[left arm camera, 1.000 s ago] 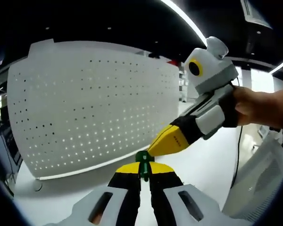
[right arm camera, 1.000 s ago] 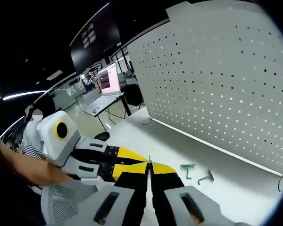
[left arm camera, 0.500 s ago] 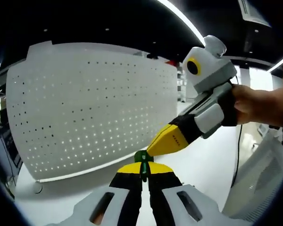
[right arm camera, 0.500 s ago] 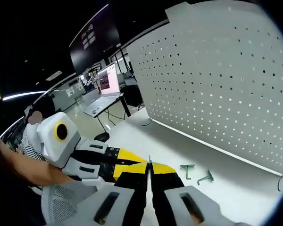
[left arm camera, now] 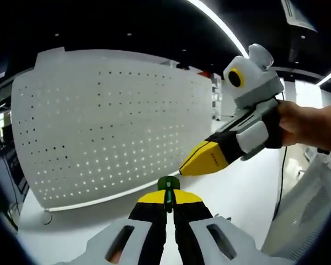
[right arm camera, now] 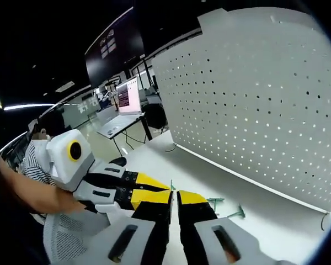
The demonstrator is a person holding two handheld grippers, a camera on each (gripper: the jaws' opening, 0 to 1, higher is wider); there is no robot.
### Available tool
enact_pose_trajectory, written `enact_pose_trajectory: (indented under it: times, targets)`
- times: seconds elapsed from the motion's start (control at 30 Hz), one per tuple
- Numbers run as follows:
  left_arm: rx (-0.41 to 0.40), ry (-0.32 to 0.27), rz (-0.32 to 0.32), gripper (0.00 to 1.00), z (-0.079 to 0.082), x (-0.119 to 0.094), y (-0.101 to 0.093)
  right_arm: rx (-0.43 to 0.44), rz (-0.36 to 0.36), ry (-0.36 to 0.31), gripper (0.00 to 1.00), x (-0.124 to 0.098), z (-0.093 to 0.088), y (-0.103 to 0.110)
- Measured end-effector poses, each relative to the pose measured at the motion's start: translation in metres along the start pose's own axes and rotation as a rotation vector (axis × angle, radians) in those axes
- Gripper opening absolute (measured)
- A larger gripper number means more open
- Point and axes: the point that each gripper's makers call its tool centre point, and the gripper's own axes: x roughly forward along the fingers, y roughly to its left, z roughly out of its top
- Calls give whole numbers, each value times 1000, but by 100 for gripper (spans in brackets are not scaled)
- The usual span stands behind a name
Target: Insert the hook assembly into the mounting plate slot until the hook locks in place.
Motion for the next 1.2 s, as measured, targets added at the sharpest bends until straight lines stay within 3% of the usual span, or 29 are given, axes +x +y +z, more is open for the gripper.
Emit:
enact_pose_trajectory:
  times: [0.3, 0.57, 0.93, 1.2]
  targets:
    - [-1, -9, 12, 3, 4, -3, 4, -24, -25, -64, 10, -24, 8, -5]
    - [-19, -43, 73, 2, 21, -15, 26, -28, -46, -110, 17, -46, 10, -7]
    - [-16, -130, 191, 3, 66, -38, 73, -50, -101, -198, 29, -81, 18, -9]
    - [-5, -184, 255, 3, 100, -41, 104, -59, -143, -230, 34, -100, 18, -15]
